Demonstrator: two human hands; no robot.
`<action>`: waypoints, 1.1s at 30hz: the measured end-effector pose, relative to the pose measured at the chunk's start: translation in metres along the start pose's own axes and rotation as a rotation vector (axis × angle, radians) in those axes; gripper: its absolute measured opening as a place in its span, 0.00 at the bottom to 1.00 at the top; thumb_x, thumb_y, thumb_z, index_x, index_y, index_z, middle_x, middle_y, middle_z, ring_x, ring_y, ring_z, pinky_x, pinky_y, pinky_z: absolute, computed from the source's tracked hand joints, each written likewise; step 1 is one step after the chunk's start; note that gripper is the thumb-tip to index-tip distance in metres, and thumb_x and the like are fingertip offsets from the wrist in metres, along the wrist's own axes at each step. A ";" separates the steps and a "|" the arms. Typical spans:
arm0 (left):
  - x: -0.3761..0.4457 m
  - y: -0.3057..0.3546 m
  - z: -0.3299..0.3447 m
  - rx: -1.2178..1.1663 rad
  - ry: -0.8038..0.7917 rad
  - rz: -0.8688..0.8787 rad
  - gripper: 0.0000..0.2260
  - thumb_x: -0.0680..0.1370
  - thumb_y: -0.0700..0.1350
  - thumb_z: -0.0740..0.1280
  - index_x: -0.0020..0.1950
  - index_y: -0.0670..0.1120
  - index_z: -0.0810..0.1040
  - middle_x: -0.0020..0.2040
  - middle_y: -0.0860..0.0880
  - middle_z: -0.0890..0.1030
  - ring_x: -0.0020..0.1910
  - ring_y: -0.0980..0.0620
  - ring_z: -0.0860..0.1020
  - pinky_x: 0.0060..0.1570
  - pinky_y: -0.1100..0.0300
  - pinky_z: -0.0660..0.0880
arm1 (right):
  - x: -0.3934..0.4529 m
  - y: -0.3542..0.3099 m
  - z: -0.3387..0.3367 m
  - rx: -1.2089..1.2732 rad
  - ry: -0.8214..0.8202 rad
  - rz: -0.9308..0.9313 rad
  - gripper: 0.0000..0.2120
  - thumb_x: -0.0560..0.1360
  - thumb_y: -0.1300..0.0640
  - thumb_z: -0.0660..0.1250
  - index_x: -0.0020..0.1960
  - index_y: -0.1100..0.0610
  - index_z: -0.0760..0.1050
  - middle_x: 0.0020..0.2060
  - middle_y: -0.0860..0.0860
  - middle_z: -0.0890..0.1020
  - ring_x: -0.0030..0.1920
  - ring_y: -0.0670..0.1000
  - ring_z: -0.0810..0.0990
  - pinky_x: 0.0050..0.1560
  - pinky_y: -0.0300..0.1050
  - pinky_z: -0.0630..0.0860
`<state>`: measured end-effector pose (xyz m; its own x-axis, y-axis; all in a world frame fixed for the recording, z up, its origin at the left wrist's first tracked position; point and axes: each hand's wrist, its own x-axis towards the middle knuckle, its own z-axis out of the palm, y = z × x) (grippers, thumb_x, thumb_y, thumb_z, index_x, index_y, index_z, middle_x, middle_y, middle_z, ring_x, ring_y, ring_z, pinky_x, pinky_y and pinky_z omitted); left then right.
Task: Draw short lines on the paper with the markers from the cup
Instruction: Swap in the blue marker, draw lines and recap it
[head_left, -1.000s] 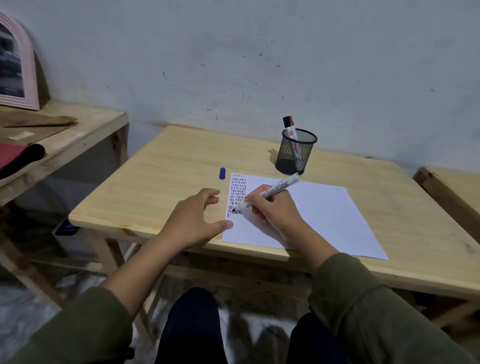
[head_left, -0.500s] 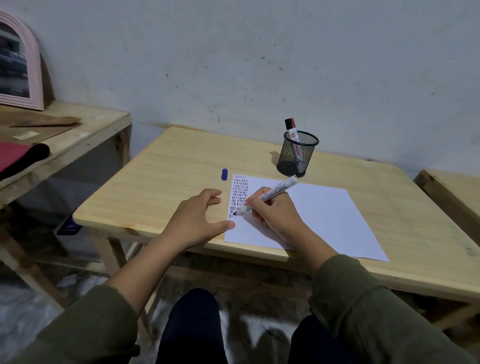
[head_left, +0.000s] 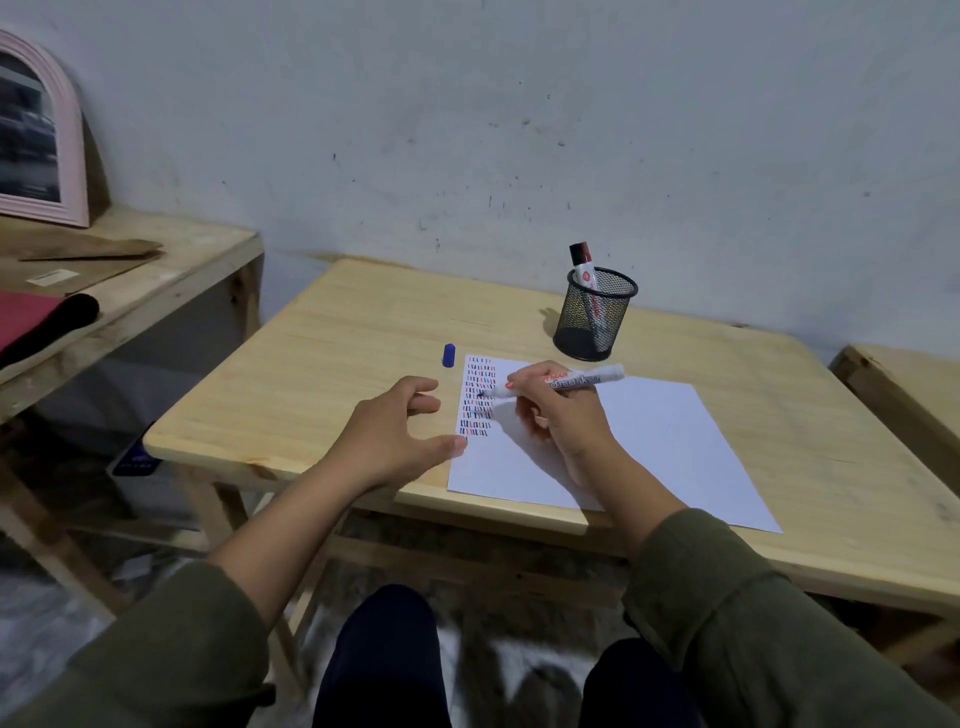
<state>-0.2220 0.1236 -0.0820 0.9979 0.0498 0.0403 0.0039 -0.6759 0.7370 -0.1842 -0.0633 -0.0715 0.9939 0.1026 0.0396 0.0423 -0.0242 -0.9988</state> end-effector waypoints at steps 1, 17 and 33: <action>0.003 0.000 -0.001 -0.051 0.015 -0.020 0.32 0.67 0.55 0.74 0.68 0.53 0.67 0.62 0.55 0.77 0.58 0.58 0.75 0.57 0.62 0.69 | 0.002 -0.003 -0.002 0.056 0.002 0.000 0.05 0.73 0.61 0.67 0.39 0.55 0.79 0.28 0.53 0.76 0.27 0.48 0.71 0.26 0.37 0.65; 0.097 0.017 0.012 -0.028 0.125 -0.028 0.13 0.76 0.42 0.66 0.60 0.48 0.78 0.57 0.47 0.80 0.48 0.54 0.76 0.50 0.72 0.64 | 0.034 -0.032 -0.019 0.348 0.030 0.014 0.16 0.77 0.46 0.62 0.46 0.58 0.79 0.27 0.51 0.76 0.26 0.46 0.72 0.24 0.36 0.67; 0.101 0.075 0.013 -1.286 0.086 -0.257 0.04 0.77 0.38 0.64 0.46 0.43 0.79 0.41 0.47 0.80 0.42 0.55 0.79 0.43 0.67 0.76 | 0.041 -0.047 -0.021 0.249 0.006 -0.057 0.06 0.76 0.62 0.64 0.45 0.58 0.79 0.30 0.54 0.75 0.27 0.47 0.72 0.28 0.37 0.69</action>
<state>-0.1204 0.0686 -0.0312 0.9704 0.1502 -0.1892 0.0809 0.5361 0.8403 -0.1437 -0.0792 -0.0224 0.9912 0.0912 0.0954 0.0726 0.2269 -0.9712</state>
